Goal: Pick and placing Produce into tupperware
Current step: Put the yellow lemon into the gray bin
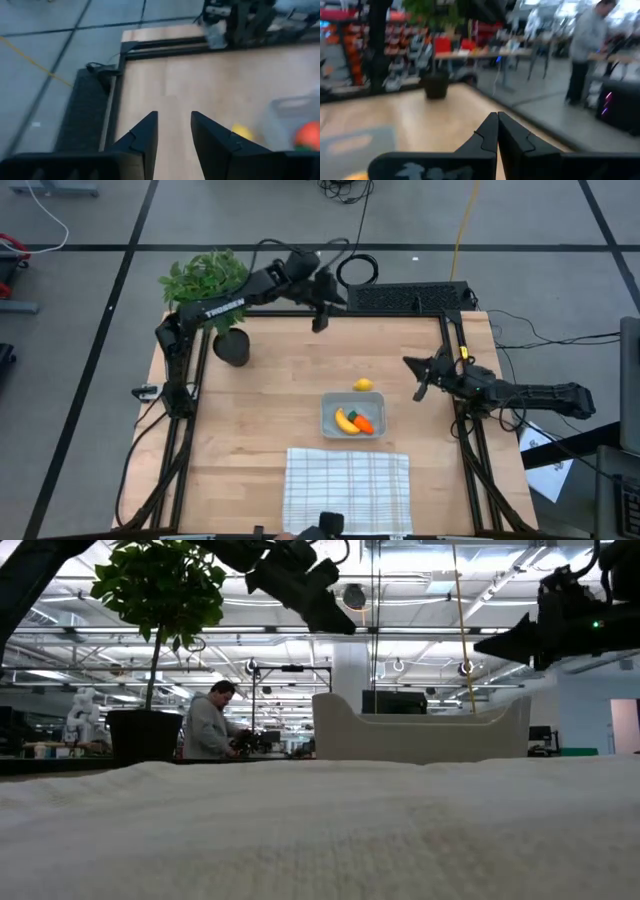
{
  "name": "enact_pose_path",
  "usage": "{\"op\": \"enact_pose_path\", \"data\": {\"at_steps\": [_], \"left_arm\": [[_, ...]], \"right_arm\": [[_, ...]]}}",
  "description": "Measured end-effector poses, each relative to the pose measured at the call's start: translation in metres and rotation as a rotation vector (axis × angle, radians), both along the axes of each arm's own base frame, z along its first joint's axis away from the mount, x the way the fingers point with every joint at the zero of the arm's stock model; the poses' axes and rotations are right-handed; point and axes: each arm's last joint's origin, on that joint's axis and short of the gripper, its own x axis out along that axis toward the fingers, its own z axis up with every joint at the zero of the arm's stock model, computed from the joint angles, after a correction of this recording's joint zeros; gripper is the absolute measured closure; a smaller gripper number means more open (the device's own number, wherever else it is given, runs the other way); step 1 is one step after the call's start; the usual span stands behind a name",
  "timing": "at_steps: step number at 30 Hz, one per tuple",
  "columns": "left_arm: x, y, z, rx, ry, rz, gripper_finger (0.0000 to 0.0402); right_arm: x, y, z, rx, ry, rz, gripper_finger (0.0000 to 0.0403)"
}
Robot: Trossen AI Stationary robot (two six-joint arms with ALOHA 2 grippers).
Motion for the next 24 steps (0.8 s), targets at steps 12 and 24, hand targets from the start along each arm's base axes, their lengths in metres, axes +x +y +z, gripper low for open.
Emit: {"op": "enact_pose_path", "data": {"at_steps": [12,24], "left_arm": [[0.013,-0.026,-0.028,-0.334,0.129,-0.123,0.0284],[0.038,-0.028,-0.060,-0.571,0.148,-0.120,0.0284]], "right_arm": [[-0.007,-0.010,0.019,0.235,-0.380,-0.120,0.0403],[-0.014,-0.013,0.035,0.267,-0.615,-0.126,0.0403]]}}
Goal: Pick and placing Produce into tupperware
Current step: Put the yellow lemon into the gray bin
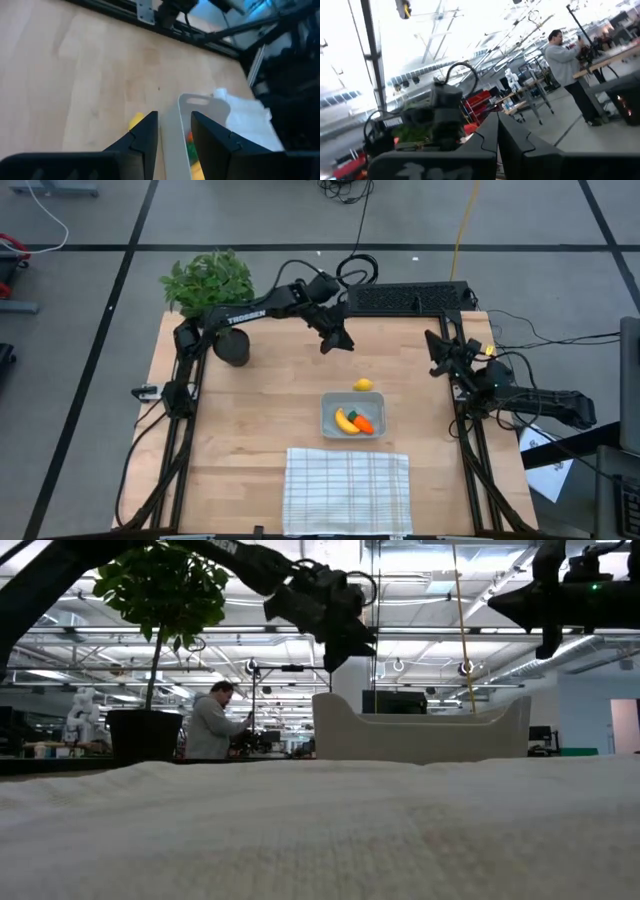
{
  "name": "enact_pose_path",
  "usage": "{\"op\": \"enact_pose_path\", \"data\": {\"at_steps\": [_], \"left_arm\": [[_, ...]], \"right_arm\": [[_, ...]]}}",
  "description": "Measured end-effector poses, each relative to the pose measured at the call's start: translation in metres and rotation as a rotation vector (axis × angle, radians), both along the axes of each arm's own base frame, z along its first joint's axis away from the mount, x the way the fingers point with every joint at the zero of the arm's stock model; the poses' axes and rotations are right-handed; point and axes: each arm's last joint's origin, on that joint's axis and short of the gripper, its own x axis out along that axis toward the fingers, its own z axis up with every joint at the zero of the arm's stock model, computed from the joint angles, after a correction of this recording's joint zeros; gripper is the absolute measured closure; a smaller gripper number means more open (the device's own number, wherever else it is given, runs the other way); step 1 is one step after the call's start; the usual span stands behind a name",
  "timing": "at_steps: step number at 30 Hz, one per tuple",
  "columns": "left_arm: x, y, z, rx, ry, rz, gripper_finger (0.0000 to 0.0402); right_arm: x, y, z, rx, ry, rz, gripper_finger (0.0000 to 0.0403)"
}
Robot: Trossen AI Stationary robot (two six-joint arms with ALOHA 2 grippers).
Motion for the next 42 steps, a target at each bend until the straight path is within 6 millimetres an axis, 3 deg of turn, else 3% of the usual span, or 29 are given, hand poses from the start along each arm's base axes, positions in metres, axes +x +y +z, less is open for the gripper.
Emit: {"op": "enact_pose_path", "data": {"at_steps": [6,14,21,25,35,42], "left_arm": [[0.010,0.008,-0.026,-0.160,0.044,0.009,0.0269],[0.033,-0.013,-0.069,-0.178,0.144,-0.018,0.0165],[0.041,-0.029,-0.068,0.025,0.119,-0.030,0.0098],[0.043,-0.034,-0.068,0.042,0.128,-0.005,0.0093],[0.047,-0.029,-0.078,0.083,0.152,0.063,0.0124],[0.057,-0.031,-0.065,0.191,0.117,-0.023,0.0126]], "right_arm": [[0.000,-0.001,-0.001,0.069,-0.049,-0.013,0.0403],[0.000,-0.001,-0.001,0.070,-0.041,-0.028,0.0403],[0.002,-0.002,-0.006,0.074,0.026,-0.030,0.0403],[0.002,-0.001,-0.007,0.069,0.028,0.001,0.0403],[0.006,0.001,-0.012,0.037,0.113,0.094,0.0403],[0.007,0.002,-0.012,0.041,0.108,0.128,0.0403]]}}
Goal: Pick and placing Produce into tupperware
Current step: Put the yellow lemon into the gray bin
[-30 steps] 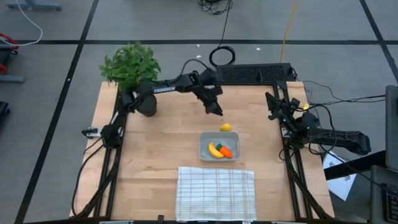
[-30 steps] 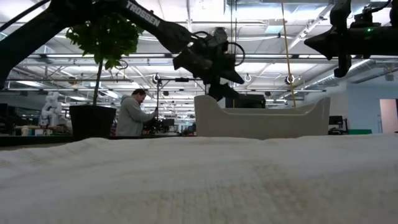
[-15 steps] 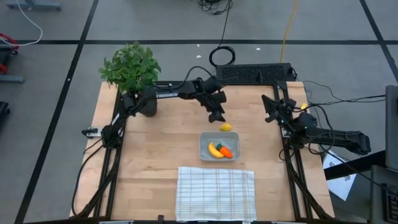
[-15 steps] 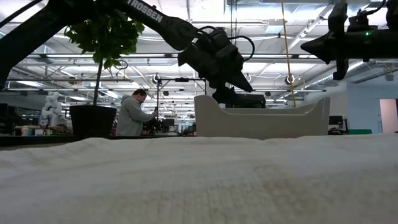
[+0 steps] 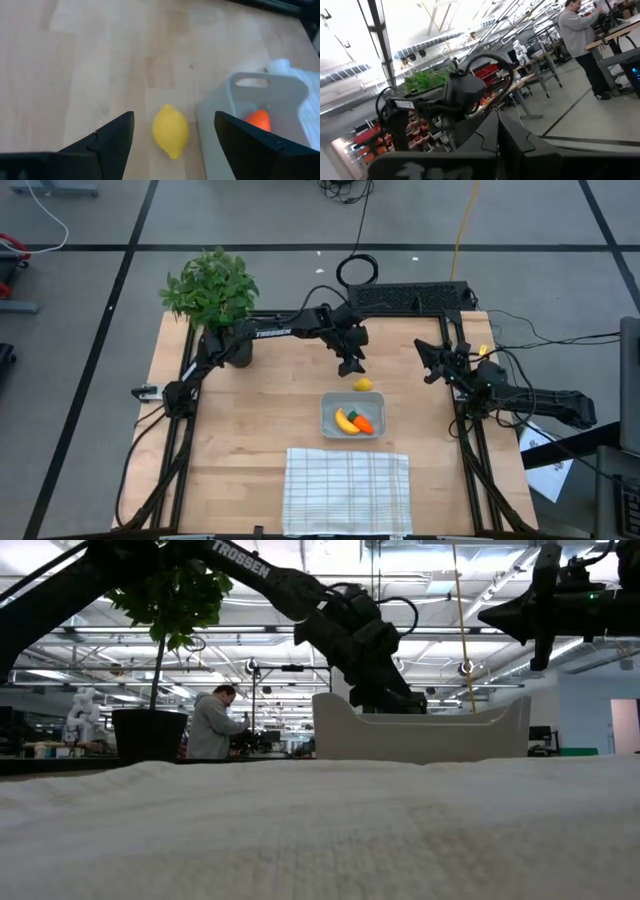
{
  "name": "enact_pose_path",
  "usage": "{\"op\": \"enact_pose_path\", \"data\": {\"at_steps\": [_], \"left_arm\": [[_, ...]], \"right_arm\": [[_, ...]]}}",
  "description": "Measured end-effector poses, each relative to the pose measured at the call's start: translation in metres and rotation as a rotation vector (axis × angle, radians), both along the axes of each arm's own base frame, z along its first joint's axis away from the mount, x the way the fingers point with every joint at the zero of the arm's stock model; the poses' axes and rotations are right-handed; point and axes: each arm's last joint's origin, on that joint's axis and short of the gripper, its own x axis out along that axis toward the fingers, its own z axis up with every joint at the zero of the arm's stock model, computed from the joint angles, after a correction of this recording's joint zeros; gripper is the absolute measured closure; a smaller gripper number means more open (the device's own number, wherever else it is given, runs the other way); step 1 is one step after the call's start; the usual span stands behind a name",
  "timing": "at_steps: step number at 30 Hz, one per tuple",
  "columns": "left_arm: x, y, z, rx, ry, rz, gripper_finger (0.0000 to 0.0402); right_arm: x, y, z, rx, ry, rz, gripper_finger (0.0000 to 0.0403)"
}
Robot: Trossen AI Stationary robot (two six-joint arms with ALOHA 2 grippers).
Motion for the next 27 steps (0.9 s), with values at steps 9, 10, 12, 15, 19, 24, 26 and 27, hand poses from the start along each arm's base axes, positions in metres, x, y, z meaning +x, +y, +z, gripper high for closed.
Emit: {"op": "enact_pose_path", "data": {"at_steps": [9,10,12,15,19,24,26,27], "left_arm": [[0.003,0.002,0.002,0.087,-0.023,0.025,0.0126],[0.001,0.004,0.007,0.095,-0.036,0.031,0.0126],[-0.001,0.005,0.022,0.114,-0.090,0.026,0.0126],[-0.014,0.003,0.069,0.178,-0.223,0.000,0.0127],[-0.045,-0.010,0.142,0.312,-0.395,-0.036,0.0147],[-0.100,-0.020,0.217,0.492,-0.514,0.048,0.0224],[-0.123,-0.019,0.235,0.519,-0.509,0.094,0.0267],[-0.133,-0.019,0.241,0.528,-0.500,0.117,0.0289]], "right_arm": [[0.002,0.001,-0.005,0.040,0.029,0.075,0.0403],[0.003,0.001,-0.007,0.057,0.046,0.092,0.0403],[0.005,0.002,-0.012,0.090,0.084,0.125,0.0403],[0.006,0.002,-0.015,0.105,0.102,0.153,0.0403],[0.006,0.002,-0.018,0.107,0.137,0.159,0.0403],[0.007,0.003,-0.043,0.199,0.408,0.184,0.0403],[0.007,0.004,-0.045,0.219,0.449,0.206,0.0403],[0.007,0.004,-0.045,0.229,0.457,0.210,0.0403]]}}
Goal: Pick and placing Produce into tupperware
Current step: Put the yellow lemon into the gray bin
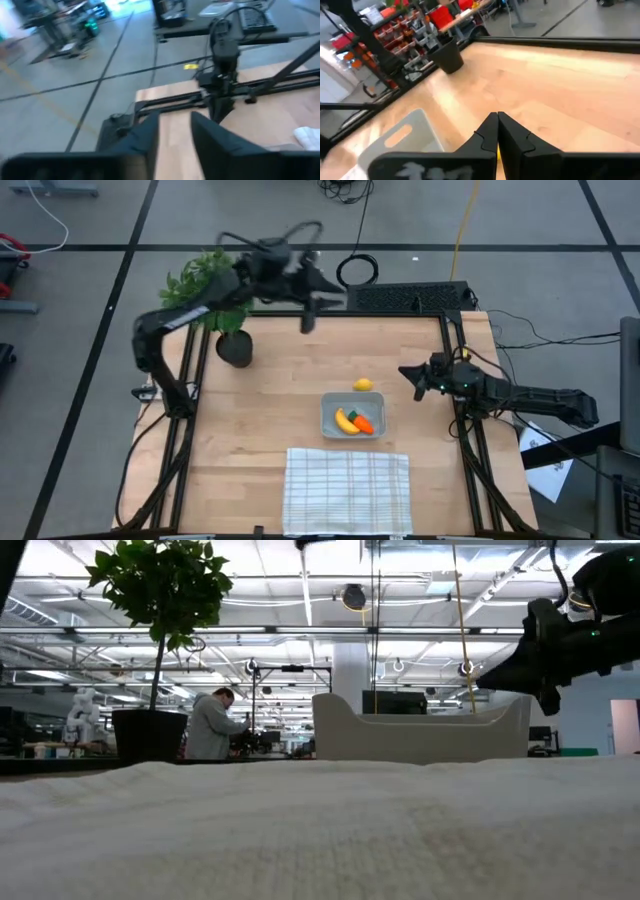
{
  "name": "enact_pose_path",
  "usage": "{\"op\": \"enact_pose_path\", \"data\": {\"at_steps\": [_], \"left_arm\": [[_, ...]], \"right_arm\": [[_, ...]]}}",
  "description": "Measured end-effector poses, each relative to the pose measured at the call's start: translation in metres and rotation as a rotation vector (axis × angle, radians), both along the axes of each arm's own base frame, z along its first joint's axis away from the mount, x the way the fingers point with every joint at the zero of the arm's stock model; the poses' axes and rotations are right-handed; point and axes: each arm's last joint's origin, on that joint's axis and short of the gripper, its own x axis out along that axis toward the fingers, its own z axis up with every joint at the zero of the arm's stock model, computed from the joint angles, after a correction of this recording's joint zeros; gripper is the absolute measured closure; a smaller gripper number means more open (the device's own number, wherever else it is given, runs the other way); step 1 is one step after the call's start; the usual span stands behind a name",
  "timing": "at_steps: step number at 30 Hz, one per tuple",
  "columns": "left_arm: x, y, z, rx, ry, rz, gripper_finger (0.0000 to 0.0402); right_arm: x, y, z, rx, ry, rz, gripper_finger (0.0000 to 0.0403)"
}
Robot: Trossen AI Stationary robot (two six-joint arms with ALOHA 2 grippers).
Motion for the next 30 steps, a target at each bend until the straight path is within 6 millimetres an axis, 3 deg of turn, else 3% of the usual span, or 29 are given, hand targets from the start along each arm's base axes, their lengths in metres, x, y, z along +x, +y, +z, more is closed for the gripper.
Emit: {"op": "enact_pose_path", "data": {"at_steps": [5,9,16,24,30], "left_arm": [[-0.039,0.004,0.012,-0.066,0.072,0.080,0.0390],[-0.051,0.006,0.013,-0.124,0.101,0.080,0.0383],[-0.053,0.011,0.010,-0.076,0.130,0.071,0.0397],[-0.059,0.023,0.009,-0.077,0.133,0.109,0.0379],[-0.064,0.031,0.008,-0.088,0.133,0.122,0.0376]], "right_arm": [[0.001,0.000,-0.002,0.015,0.018,0.025,0.0403],[0.004,0.000,0.003,0.019,0.035,0.063,0.0403],[0.019,-0.006,0.022,-0.025,0.122,0.089,0.0403],[0.052,-0.023,0.045,0.058,0.326,0.153,0.0403],[0.076,-0.041,0.058,0.190,0.424,0.326,0.0403]]}}
